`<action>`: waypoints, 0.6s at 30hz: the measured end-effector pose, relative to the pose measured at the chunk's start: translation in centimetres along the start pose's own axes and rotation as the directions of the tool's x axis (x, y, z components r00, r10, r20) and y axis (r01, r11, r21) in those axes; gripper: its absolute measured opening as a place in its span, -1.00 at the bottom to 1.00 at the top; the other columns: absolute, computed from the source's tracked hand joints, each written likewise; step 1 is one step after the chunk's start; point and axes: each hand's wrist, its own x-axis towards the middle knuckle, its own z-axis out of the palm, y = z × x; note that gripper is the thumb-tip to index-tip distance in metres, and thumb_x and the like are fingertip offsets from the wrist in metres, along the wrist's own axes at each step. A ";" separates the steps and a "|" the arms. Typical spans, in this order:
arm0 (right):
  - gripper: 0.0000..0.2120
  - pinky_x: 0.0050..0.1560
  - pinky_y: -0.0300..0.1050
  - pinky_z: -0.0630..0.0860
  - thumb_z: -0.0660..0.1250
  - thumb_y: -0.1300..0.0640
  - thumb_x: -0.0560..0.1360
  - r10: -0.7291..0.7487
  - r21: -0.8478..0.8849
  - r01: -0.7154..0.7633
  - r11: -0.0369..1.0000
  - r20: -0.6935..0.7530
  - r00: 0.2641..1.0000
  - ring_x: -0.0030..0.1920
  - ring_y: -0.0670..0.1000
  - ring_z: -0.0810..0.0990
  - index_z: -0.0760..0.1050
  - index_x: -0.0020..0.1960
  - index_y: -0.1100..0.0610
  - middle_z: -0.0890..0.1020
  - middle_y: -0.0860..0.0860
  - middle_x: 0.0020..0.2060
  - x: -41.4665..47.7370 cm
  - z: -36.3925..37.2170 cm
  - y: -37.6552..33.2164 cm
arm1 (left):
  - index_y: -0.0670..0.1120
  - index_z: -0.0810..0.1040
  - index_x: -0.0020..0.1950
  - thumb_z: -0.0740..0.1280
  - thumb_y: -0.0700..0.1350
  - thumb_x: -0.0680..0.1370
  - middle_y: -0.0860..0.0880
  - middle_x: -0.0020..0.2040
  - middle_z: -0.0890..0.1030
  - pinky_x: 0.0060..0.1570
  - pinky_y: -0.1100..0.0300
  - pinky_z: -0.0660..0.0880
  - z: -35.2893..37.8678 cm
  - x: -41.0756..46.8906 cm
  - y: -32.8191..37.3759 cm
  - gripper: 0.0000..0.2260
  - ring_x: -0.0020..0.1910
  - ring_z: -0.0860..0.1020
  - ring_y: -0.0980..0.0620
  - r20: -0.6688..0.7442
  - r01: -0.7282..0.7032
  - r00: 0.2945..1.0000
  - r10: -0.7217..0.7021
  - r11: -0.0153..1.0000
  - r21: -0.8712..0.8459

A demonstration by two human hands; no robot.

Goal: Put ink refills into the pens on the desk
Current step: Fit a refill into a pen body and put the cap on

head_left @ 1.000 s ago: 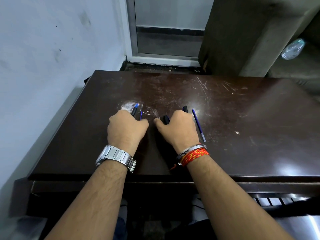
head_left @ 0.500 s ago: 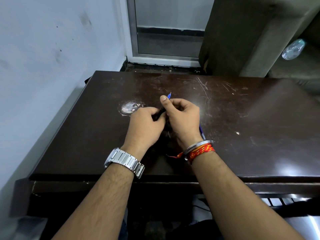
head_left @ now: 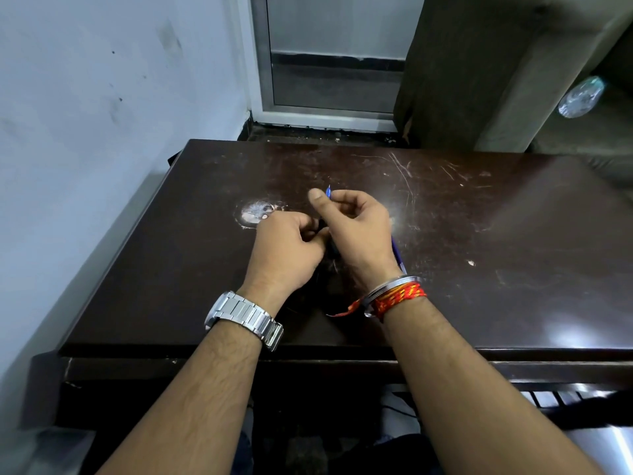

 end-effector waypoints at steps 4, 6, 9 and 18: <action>-0.85 -0.10 0.02 0.65 0.54 0.02 0.38 -0.012 -0.004 0.012 1.000 0.002 1.000 -0.20 0.04 0.69 0.61 -0.16 0.03 0.70 0.02 -0.26 0.0 -0.2 0.3 | -0.16 0.66 -0.32 0.44 -0.15 0.49 -0.07 -0.47 0.60 -0.54 0.39 0.30 0.1 0.1 -0.1 -0.81 -0.54 0.39 0.17 0.012 -0.010 1.000 0.010 1.000 0.010; -0.93 -0.11 0.04 0.61 0.43 0.09 0.46 0.012 0.071 -0.015 0.997 0.040 0.999 -0.28 0.01 0.63 0.64 -0.17 0.07 0.67 0.03 -0.29 0.0 0.0 0.1 | -0.11 0.70 -0.27 0.45 -0.13 0.49 -0.02 -0.45 0.63 -0.51 0.40 0.34 0.1 0.0 -0.1 -0.85 -0.53 0.45 0.19 0.009 -0.009 1.000 0.009 1.000 -0.014; -0.84 -0.15 0.01 0.60 0.41 0.03 0.48 0.033 0.101 -0.035 0.994 0.019 0.999 -0.31 -0.06 0.61 0.61 -0.01 0.09 0.66 0.04 -0.18 0.0 0.2 0.1 | -0.07 0.70 -0.26 0.46 -0.14 0.48 0.03 -0.42 0.66 -0.49 0.43 0.37 0.1 0.0 -0.1 -0.88 -0.50 0.50 0.22 0.004 0.002 1.000 -0.002 1.000 -0.016; -0.83 -0.13 -0.02 0.60 0.42 0.07 0.47 0.024 0.137 -0.024 0.990 0.001 1.000 -0.31 -0.10 0.62 0.56 0.04 0.06 0.67 0.00 -0.19 0.0 0.1 -0.1 | 0.00 0.70 -0.25 0.46 -0.12 0.48 0.09 -0.43 0.64 -0.46 0.42 0.42 0.2 0.0 0.0 -0.89 -0.47 0.54 0.24 -0.005 0.006 1.000 -0.006 1.000 -0.006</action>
